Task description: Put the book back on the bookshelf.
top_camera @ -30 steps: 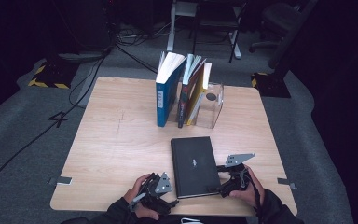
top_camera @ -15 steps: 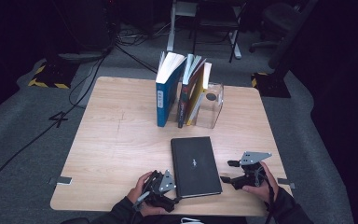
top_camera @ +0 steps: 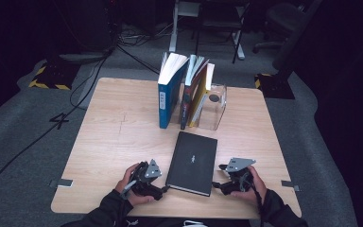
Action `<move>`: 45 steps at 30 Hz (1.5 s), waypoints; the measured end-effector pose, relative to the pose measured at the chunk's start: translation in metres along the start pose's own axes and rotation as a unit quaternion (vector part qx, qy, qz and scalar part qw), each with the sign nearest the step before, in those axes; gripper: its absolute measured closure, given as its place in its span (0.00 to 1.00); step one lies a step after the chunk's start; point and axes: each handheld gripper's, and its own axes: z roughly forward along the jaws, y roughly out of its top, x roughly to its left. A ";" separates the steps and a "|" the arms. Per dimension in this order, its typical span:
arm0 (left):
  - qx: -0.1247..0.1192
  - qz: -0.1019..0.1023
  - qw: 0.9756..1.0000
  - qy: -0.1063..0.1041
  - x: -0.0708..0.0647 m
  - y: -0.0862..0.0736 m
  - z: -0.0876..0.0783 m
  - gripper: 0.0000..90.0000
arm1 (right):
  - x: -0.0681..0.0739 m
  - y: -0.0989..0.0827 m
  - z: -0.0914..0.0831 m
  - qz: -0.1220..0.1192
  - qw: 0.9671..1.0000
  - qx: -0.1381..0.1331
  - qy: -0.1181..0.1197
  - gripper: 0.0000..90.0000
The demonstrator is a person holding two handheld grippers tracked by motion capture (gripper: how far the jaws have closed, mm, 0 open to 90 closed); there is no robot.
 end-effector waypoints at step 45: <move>-0.068 0.052 0.996 -0.008 -0.022 0.028 -0.018 0.20 | 0.026 0.046 -0.001 0.009 0.994 -0.099 -0.054 0.28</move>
